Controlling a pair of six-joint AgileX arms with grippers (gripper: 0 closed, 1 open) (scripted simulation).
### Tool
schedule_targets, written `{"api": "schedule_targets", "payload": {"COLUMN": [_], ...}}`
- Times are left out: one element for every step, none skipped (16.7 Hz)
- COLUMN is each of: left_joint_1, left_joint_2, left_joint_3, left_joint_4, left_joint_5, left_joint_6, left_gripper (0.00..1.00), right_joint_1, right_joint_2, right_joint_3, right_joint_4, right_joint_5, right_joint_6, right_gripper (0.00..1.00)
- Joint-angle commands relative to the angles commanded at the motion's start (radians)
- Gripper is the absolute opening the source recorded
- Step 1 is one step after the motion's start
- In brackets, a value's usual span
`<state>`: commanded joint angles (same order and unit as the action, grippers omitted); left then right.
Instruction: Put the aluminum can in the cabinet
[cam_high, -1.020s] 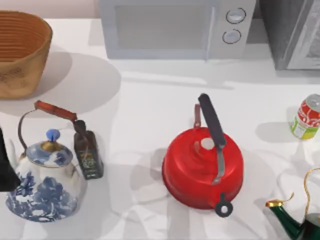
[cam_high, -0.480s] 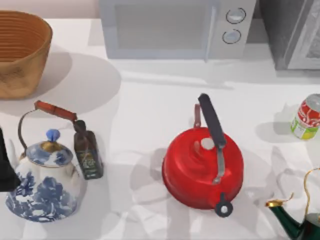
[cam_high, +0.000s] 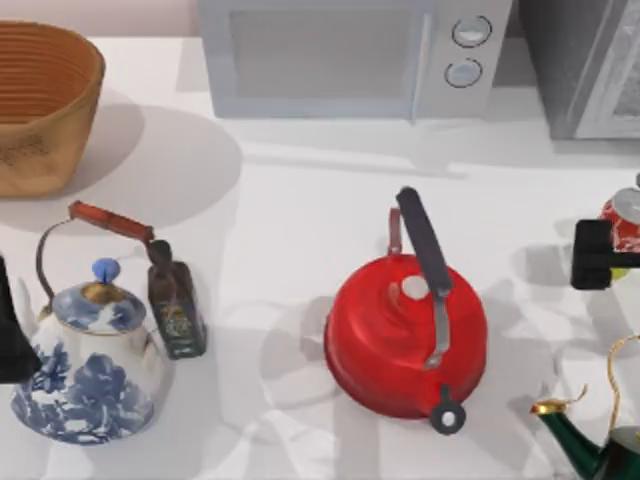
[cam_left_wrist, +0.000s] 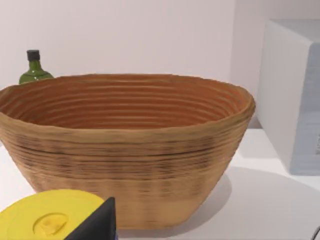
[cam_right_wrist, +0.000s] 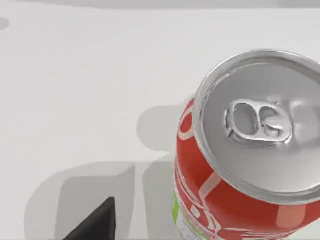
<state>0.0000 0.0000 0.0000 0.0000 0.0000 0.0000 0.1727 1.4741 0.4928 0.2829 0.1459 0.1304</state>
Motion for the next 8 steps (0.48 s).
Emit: {"api": "schedule_targets", "payload": {"left_joint_1": [0.000, 0.000, 0.000, 0.000, 0.000, 0.000, 0.000, 0.000], "left_joint_2": [0.000, 0.000, 0.000, 0.000, 0.000, 0.000, 0.000, 0.000], "left_joint_3": [0.000, 0.000, 0.000, 0.000, 0.000, 0.000, 0.000, 0.000], "left_joint_4": [0.000, 0.000, 0.000, 0.000, 0.000, 0.000, 0.000, 0.000], "left_joint_5": [0.000, 0.000, 0.000, 0.000, 0.000, 0.000, 0.000, 0.000], "left_joint_6": [0.000, 0.000, 0.000, 0.000, 0.000, 0.000, 0.000, 0.000], "left_gripper": [1.00, 1.00, 1.00, 1.00, 1.00, 1.00, 1.00, 1.00], "right_joint_1": [0.002, 0.002, 0.002, 0.002, -0.002, -0.003, -0.005, -0.008], "right_joint_2": [0.005, 0.005, 0.005, 0.005, 0.001, 0.004, 0.015, 0.036], "right_joint_3": [-0.002, -0.002, -0.002, -0.002, -0.002, 0.001, 0.012, 0.028], "right_joint_4": [0.000, 0.000, 0.000, 0.000, -0.001, 0.000, 0.003, 0.010], "right_joint_5": [0.002, 0.002, 0.002, 0.002, 0.000, 0.000, -0.001, -0.003], "right_joint_6": [-0.002, -0.002, -0.002, -0.002, 0.000, -0.001, -0.003, -0.005], "right_gripper": [1.00, 1.00, 1.00, 1.00, 1.00, 1.00, 1.00, 1.00]}}
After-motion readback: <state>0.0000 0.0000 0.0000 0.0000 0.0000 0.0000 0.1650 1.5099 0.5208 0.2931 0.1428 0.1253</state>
